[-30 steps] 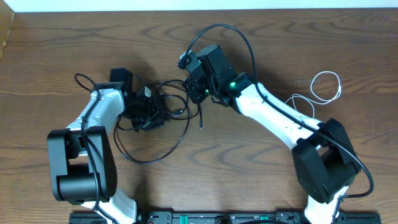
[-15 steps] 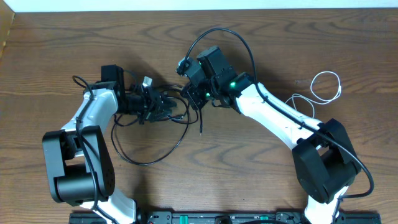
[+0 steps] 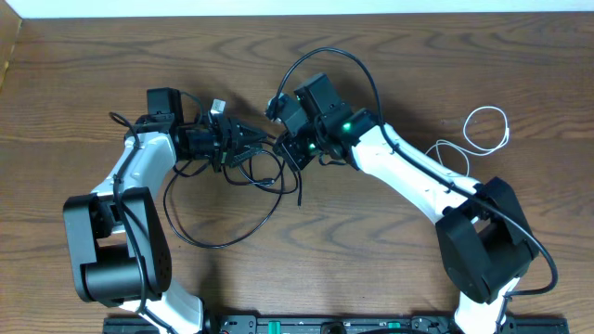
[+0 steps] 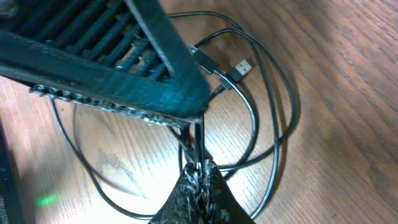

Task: Untangle cables

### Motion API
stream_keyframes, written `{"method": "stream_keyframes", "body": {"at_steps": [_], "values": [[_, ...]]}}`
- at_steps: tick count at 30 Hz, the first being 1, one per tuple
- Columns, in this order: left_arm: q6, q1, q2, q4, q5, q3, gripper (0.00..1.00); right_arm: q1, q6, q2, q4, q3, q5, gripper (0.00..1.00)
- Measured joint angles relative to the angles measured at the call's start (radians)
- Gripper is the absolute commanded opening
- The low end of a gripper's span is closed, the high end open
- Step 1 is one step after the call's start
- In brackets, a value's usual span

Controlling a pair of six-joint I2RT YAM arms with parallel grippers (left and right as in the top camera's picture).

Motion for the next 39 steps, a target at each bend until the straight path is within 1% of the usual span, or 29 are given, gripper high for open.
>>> {"method": "stream_keyframes", "body": {"at_steps": [10,11,13,15,16,17,23,24,25,26,27,28,29,30,32,39], "values": [[-0.004,0.0,0.0,-0.003,0.007,0.0,0.39,0.039,0.0,0.0,0.104,0.0,-0.043,0.01],[-0.004,0.0,0.0,-0.003,0.007,0.0,0.38,0.039,0.0,0.0,0.109,0.0,-0.044,0.01],[-0.009,0.0,0.0,-0.004,0.007,0.0,0.26,0.042,0.0,0.0,0.11,0.0,-0.045,0.01],[-0.013,0.0,0.0,-0.004,0.008,0.0,0.19,0.042,0.0,0.0,0.108,0.0,-0.046,0.01],[-0.012,0.0,0.0,-0.004,0.01,0.0,0.1,0.042,0.0,0.0,0.106,0.0,-0.046,0.01],[-0.018,0.0,0.0,-0.005,0.011,0.0,0.08,0.042,0.0,0.0,0.104,0.0,-0.046,0.01],[-0.015,0.0,0.0,-0.004,-0.013,0.0,0.08,0.046,0.0,0.0,0.093,0.0,-0.04,0.01],[-0.015,0.0,0.0,-0.004,-0.019,0.0,0.08,0.047,0.0,0.0,0.092,0.0,-0.037,0.08],[-0.015,0.0,0.0,-0.004,-0.028,0.0,0.08,0.047,0.002,0.0,0.089,0.0,-0.034,0.21],[-0.011,0.0,0.0,-0.004,-0.038,0.0,0.08,0.047,0.002,0.0,0.085,0.0,-0.033,0.39],[-0.005,0.0,0.0,-0.004,-0.045,0.0,0.08,0.047,0.0,0.0,0.08,0.0,-0.029,0.48],[0.003,0.0,0.0,-0.004,-0.052,0.0,0.07,0.047,0.0,0.0,0.073,0.0,-0.026,0.55],[0.016,0.0,0.0,-0.004,-0.057,0.0,0.08,0.046,-0.004,0.0,0.063,0.0,-0.021,0.59],[0.026,0.0,0.0,-0.005,-0.061,0.0,0.07,0.045,-0.001,0.0,0.056,0.0,-0.017,0.63],[0.051,0.0,0.0,-0.007,-0.066,0.0,0.08,0.038,-0.004,0.0,0.04,0.0,-0.016,0.66],[0.135,0.0,0.0,-0.017,-0.069,0.0,0.08,-0.065,-0.004,0.0,-0.064,0.0,-0.019,0.67]]}}
